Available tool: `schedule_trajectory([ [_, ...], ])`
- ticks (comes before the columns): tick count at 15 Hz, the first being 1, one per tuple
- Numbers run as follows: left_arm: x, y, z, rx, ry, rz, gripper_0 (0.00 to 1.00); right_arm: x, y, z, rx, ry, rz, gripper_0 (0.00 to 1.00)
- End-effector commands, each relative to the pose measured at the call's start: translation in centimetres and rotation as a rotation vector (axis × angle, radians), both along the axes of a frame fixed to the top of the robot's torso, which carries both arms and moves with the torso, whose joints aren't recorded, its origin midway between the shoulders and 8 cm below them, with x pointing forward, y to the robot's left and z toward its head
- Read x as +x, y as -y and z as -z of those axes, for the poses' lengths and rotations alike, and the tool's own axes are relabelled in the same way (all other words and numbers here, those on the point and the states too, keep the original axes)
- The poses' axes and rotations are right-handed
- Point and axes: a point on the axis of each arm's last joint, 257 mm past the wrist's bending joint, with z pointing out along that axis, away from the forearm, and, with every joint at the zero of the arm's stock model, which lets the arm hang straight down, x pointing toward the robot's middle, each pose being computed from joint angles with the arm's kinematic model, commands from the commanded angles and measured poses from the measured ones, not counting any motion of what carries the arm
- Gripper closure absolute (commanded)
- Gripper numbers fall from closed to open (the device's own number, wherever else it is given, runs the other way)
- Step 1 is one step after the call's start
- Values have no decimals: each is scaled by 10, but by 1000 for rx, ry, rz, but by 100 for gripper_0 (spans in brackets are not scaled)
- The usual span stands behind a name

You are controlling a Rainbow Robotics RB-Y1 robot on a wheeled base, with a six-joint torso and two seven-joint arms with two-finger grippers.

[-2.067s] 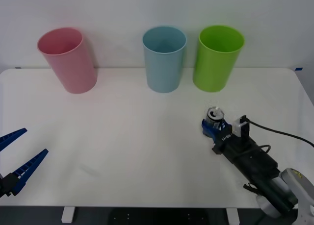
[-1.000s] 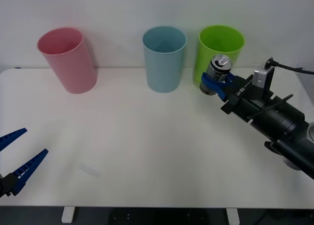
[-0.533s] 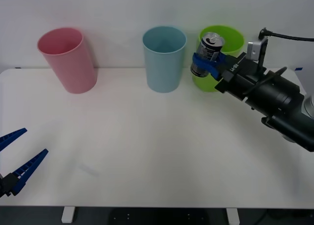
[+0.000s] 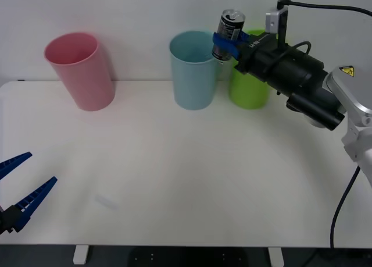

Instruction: Grasp the object on the table and drop it into the matching bin: aluminum can to the light blue bin, PET bottle to the pink bin.

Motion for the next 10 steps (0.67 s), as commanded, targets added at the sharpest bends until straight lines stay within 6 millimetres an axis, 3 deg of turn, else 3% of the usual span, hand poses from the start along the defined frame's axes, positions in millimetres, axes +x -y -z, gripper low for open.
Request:
schedule_trajectory([
  [1,0,0,0,0,0,0,0,27,-11,-6,11,-17,36,100],
  [10,0,0,0,0,0,0,0,82,-58,-12,29,-62,182,100],
])
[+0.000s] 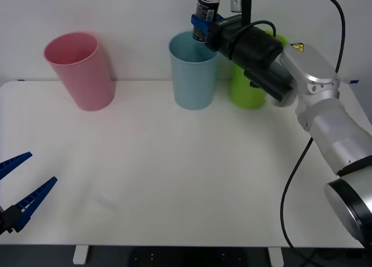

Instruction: Grasp the object on the table and drop it into the matching bin: aluminum can to the light blue bin, PET bottle to the pink bin.

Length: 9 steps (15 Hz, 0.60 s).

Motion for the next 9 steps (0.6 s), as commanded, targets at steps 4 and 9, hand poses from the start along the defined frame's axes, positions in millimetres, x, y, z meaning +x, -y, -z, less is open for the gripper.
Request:
schedule_trajectory([
  [4,0,0,0,0,0,0,0,24,-21,0,-3,-29,99,100],
  [9,0,0,0,0,0,0,0,28,-23,2,-8,-32,128,100],
])
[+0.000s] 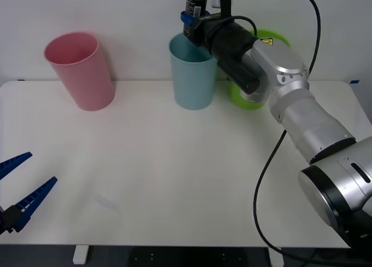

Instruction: Grasp the object on the table and drop it into the matching bin: aluminum can to the light blue bin, PET bottle to the pink bin.

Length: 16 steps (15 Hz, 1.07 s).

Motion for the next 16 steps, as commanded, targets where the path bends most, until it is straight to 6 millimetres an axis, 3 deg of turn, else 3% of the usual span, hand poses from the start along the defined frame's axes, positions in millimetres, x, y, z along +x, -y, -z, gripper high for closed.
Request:
schedule_trajectory([
  [1,0,0,0,0,0,0,0,0,0,1,-5,1,1,100],
  [4,0,0,0,0,0,0,0,0,1,1,-5,2,3,98],
  [5,0,0,0,0,0,0,0,0,1,1,-5,2,3,66],
  [6,0,0,0,0,0,0,0,1,2,1,-9,4,4,0],
  [13,0,0,0,0,0,0,0,0,4,-1,-17,11,-8,0],
  [16,0,0,0,0,0,0,0,-5,14,-3,-18,23,-31,0],
])
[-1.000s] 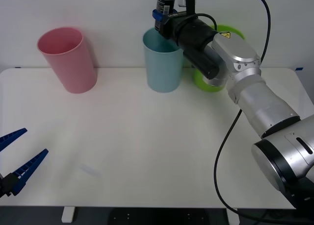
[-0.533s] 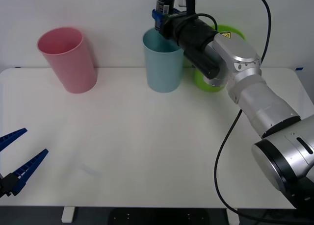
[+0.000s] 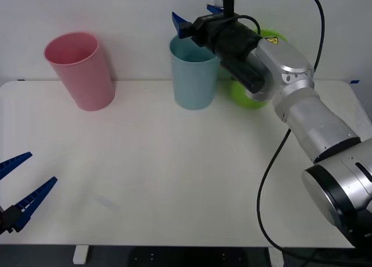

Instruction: Grasp the object on the table and drop it into the matching bin: aluminum can to the light blue bin, PET bottle to the pink bin.

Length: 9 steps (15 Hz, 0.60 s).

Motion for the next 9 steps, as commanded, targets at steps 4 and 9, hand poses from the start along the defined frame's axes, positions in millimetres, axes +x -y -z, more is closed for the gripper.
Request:
schedule_trajectory([
  [4,0,0,0,0,0,0,0,-34,28,11,-2,31,-67,0],
  [9,0,0,0,0,0,0,0,-85,71,32,-48,67,-95,0],
])
